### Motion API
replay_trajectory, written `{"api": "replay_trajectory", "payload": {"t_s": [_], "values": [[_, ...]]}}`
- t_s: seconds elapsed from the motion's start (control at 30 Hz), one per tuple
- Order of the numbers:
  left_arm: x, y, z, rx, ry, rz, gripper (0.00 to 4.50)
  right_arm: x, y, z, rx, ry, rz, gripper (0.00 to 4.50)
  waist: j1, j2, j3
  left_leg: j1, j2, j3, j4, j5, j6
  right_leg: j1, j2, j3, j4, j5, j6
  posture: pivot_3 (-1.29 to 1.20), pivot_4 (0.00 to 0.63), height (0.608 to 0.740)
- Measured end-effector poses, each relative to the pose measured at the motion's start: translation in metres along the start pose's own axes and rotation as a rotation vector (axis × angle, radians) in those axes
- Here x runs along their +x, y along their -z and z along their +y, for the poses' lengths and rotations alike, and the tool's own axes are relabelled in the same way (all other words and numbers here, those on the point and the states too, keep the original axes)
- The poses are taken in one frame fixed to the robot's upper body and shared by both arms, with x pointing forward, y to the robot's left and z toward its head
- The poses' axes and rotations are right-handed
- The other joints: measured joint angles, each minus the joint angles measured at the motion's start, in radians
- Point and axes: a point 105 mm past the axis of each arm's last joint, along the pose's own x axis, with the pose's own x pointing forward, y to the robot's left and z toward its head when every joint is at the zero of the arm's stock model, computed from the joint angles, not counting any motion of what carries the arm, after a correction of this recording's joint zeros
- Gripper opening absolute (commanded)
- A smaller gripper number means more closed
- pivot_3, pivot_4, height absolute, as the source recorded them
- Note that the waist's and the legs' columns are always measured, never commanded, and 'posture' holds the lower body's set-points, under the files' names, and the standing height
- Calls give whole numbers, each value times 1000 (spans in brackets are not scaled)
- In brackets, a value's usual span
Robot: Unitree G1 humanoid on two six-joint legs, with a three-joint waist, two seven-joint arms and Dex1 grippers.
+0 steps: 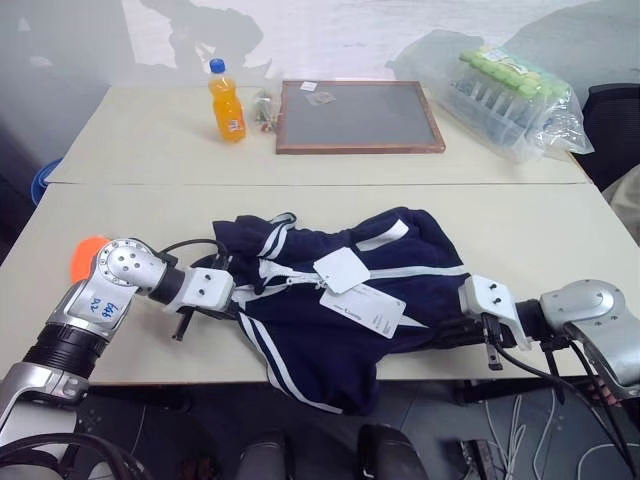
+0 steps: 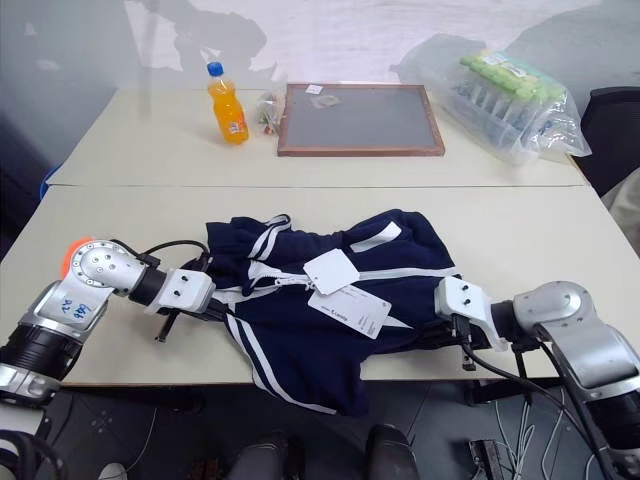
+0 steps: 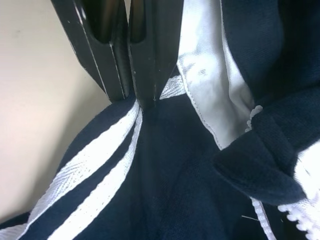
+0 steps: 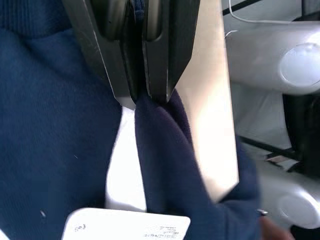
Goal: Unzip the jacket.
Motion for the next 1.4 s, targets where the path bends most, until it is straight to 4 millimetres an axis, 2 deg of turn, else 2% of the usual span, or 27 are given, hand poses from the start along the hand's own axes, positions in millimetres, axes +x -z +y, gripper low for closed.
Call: {"api": "replay_trajectory", "payload": {"t_s": [0.03, 0.13, 0.3, 0.43, 0.5, 0.53, 0.63, 0.7, 0.73, 0.8, 0.83, 0.9, 1.0, 1.1, 1.17, 1.27, 1.4], "values": [[0, 0, 0, -2, -5, -3, 0, 1, 1, 2, 5, -5, 2, 556, 0, 0, 0, 0, 0, 0, 0, 0, 0, 0, 0, 0, 0, 0, 0, 0, 150, 740], [0, 0, -4, -22, -14, -14, 680, 3, 3, 9, 36, -25, 6, 1521, 0, 0, 0, 0, 0, 0, 0, 0, 0, 0, 0, 0, 0, 0, 0, 0, 150, 740], [-4, 3, -14, -100, -27, -38, 2120, -2, 1, 15, 36, -39, 15, 3203, -3, 0, 0, 0, 0, -1, -1, 0, 0, 0, 0, 0, -1, 0, 0, 0, 150, 740], [-14, 0, -30, -202, 19, -60, 3307, -20, -16, 7, -18, -25, 9, 4492, -6, 0, 1, -1, 1, -1, -2, 0, 0, -2, 0, 1, -1, 0, 0, 0, 150, 740], [-24, -10, -30, -272, 30, -107, 3906, -32, -34, -2, -66, -19, -11, 4500, -4, 0, 1, -2, 1, -2, 0, 0, 0, -4, 0, 1, -1, 0, 0, 0, 150, 740], [-31, -18, -24, -303, 23, -149, 3906, -38, -45, -7, -97, -14, -27, 4500, -3, 0, 2, -3, 1, -3, 0, 0, 0, -4, 0, 2, 0, 0, 0, 0, 150, 740], [-60, -53, 13, -297, -46, -256, 3906, -58, -85, -41, -183, 43, -101, 4500, 4, -2, 3, -6, -1, -1, 2, 0, 1, -5, 0, 1, 0, 0, 0, 0, 150, 740], [-75, -77, 43, -234, -107, -313, 3906, -58, -105, -69, -230, 85, -138, 4500, 2, -2, 3, -5, -2, 0, 1, 0, 1, -4, 0, 1, -1, 0, 1, 0, 150, 740], [-75, -82, 51, -216, -120, -321, 3906, -54, -108, -78, -239, 96, -137, 4500, 0, -2, 2, -5, -3, 0, 0, 0, 1, -4, 0, 1, -1, 0, 1, 0, 150, 740], [-65, -76, 74, -189, -149, -259, 3906, -35, -111, -108, -248, 131, -97, 4500, -9, -2, 2, -5, -3, 3, -2, 0, 1, -6, 0, 0, -1, 0, 1, 0, 150, 740], [-56, -70, 80, -180, -147, -218, 3906, -24, -110, -118, -261, 139, -67, 4500, -14, -2, 2, -6, -3, 3, -2, 0, 1, -8, 0, 0, -1, 0, 1, 0, 150, 740], [-35, -51, 86, -182, -117, -123, 3906, -1, -104, -136, -287, 164, 13, 4500, -28, -2, 2, -10, -3, 4, -4, 0, 0, -13, 0, -4, 0, 0, 1, 0, 150, 740], [-10, -27, 87, -178, -66, -11, 3906, 21, -88, -152, -324, 197, 137, 4500, -44, -2, 2, -13, -3, 5, -5, 0, 0, -17, -3, -14, 0, 0, 1, 0, 150, 740], [1, -20, 98, -152, -101, 41, 3906, 40, -83, -159, -342, 225, 182, 4500, -60, -2, 2, -16, -2, 1, -4, 0, 0, -17, -5, -22, 0, 0, 1, 0, 150, 740], [2, -19, 106, -137, -141, 60, 3906, 43, -90, -163, -368, 251, 185, 4500, -66, -2, 2, -16, -2, 0, -2, 0, 0, -16, -5, -23, 1, 0, 1, 0, 150, 740], [7, -16, 110, -153, -167, 45, 3906, 48, -90, -165, -364, 271, 182, 4500, -78, -2, 2, -16, -2, 0, 0, 1, 0, -15, -5, -23, 3, 0, 1, 0, 150, 740], [0, -15, 109, -207, -174, -8, 3932, 51, -89, -166, -343, 282, 168, 3629, -85, -2, 2, -15, -1, -1, 0, 1, -1, -15, -5, -23, 4, 0, 1, 0, 150, 740]]}}
